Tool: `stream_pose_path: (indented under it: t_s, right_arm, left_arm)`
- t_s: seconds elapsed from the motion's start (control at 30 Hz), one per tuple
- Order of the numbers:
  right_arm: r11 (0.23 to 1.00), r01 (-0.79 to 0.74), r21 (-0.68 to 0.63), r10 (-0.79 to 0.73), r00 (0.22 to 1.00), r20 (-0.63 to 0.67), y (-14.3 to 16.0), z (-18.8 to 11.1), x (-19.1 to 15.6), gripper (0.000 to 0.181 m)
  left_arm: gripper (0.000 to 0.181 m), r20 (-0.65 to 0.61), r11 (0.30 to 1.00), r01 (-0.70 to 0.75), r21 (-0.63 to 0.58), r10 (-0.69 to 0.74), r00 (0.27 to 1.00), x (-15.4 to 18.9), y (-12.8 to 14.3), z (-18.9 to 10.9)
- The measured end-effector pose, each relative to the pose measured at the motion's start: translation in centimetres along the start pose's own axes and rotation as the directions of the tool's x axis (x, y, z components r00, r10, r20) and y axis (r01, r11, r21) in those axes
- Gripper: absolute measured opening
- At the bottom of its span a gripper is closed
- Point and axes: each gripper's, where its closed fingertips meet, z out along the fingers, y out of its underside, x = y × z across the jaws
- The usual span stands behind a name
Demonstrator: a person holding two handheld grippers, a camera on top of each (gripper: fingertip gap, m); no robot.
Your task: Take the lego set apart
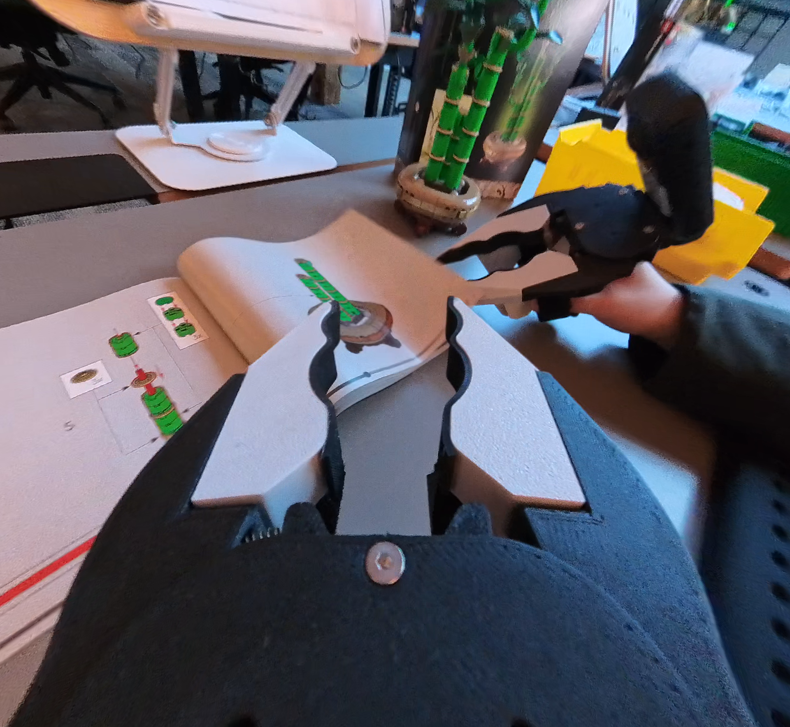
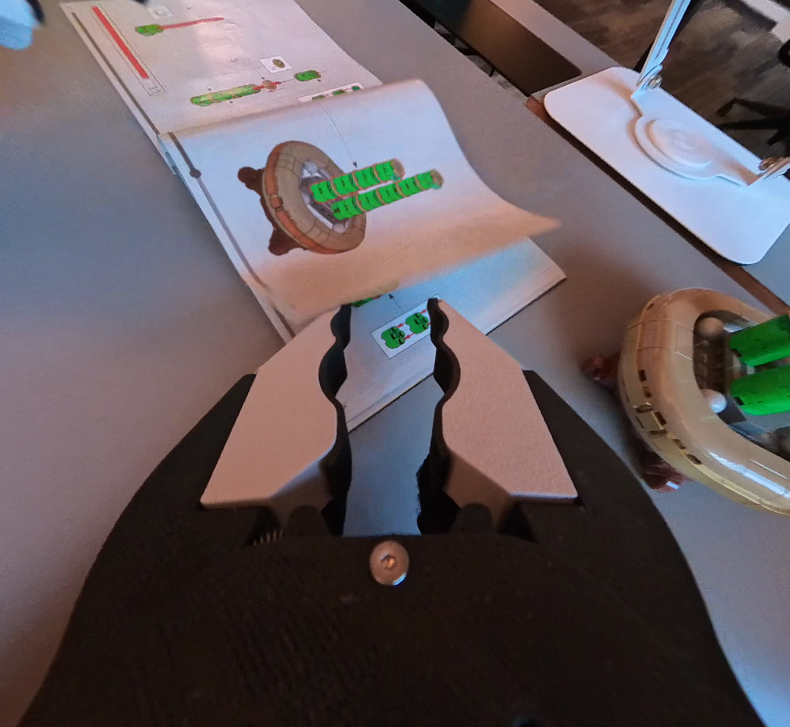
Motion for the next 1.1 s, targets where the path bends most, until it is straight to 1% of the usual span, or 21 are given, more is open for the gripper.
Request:
stream_pose_path:
  t_s: [0.03,0.07,0.13,0.2,0.3,0.4,0.47,0.53,0.63,0.7,0.77,0.8,0.87,0.93,1.0,1.1]
  right_arm:
    - [1.0,-0.012,-0.005,0.012,1.0,0.009,0.2,0.1,0.0,0.036]
    - [1.0,-0.025,-0.009,0.025,1.0,0.018,0.3,0.2,-0.1,0.036]
    - [0.998,-0.056,-0.01,0.057,0.998,0.04,0.5,0.4,-0.2,0.036]
    - [0.997,-0.081,-0.011,0.081,0.995,0.052,0.7,0.5,-0.2,0.036]
    - [0.996,-0.086,-0.017,0.087,0.995,0.044,0.9,0.6,0.1,0.037]
    - [0.999,-0.043,-0.028,0.043,0.999,0.01,1.1,0.5,0.4,0.041]
    - [0.999,0.026,-0.03,-0.026,1.0,-0.013,1.0,0.4,0.5,0.045]
    - [0.993,0.118,-0.02,-0.118,0.993,-0.006,0.6,0.3,0.0,0.047]
    - [0.965,0.261,-0.011,-0.261,0.965,0.007,0.4,0.5,-1.3,0.046]
    - [0.933,0.36,-0.021,-0.36,0.933,0.0,0.5,0.7,-1.9,0.045]
    - [0.896,0.441,-0.039,-0.442,0.897,-0.01,0.8,1.0,-2.3,0.042]
    - [0.883,0.468,-0.042,-0.469,0.883,-0.011,0.8,1.1,-2.5,0.037]
    - [0.863,0.504,-0.029,-0.504,0.863,-0.012,0.6,1.0,-3.0,0.024]
    - [0.853,0.522,-0.012,-0.522,0.853,-0.01,0.4,0.8,-3.3,0.003]
    - [0.856,0.517,0.0,-0.517,0.856,-0.005,0.2,0.6,-3.4,0.0]
    - [0.865,0.502,0.01,-0.501,0.865,-0.018,-0.2,0.2,-3.0,0.0]
  left_arm:
    - [0.048,0.025,1.0,0.023,0.013,-0.023,0.999,-0.8,-0.1,-0.6]
    - [0.045,0.088,0.999,0.051,0.004,-0.051,0.995,-2.3,0.2,-1.3]
    - [0.044,0.224,0.992,0.11,-0.058,-0.095,0.97,-5.8,1.8,-2.6]
    - [0.043,0.355,0.979,0.171,-0.111,-0.122,0.927,-9.2,3.3,-4.1]
    - [0.043,0.489,0.958,0.242,-0.154,-0.139,0.861,-12.3,5.0,-6.0]
    - [0.048,0.577,0.939,0.272,-0.209,-0.106,0.81,-13.9,6.5,-7.1]
    - [0.053,0.616,0.928,0.277,-0.247,-0.07,0.785,-14.5,7.2,-7.4]
    - [0.057,0.667,0.917,0.282,-0.283,-0.024,0.745,-15.3,7.8,-8.0]
    - [0.066,0.692,0.898,0.313,-0.309,-0.013,0.722,-15.8,8.6,-8.3]
    - [0.071,0.707,0.9,0.318,-0.299,-0.014,0.707,-16.2,8.5,-8.6]
    - [0.076,0.724,0.896,0.332,-0.295,-0.017,0.69,-16.6,8.7,-8.8]
    - [0.076,0.728,0.897,0.333,-0.289,-0.02,0.686,-16.7,8.7,-8.9]
    - [0.077,0.732,0.897,0.327,-0.298,-0.005,0.682,-16.8,8.7,-8.8]
    - [0.075,0.729,0.898,0.314,-0.308,0.011,0.684,-16.8,8.7,-8.6]
    - [0.074,0.727,0.899,0.313,-0.306,0.009,0.686,-16.8,8.7,-8.5]
    - [0.073,0.726,0.9,0.31,-0.307,0.011,0.688,-16.8,8.6,-8.5]
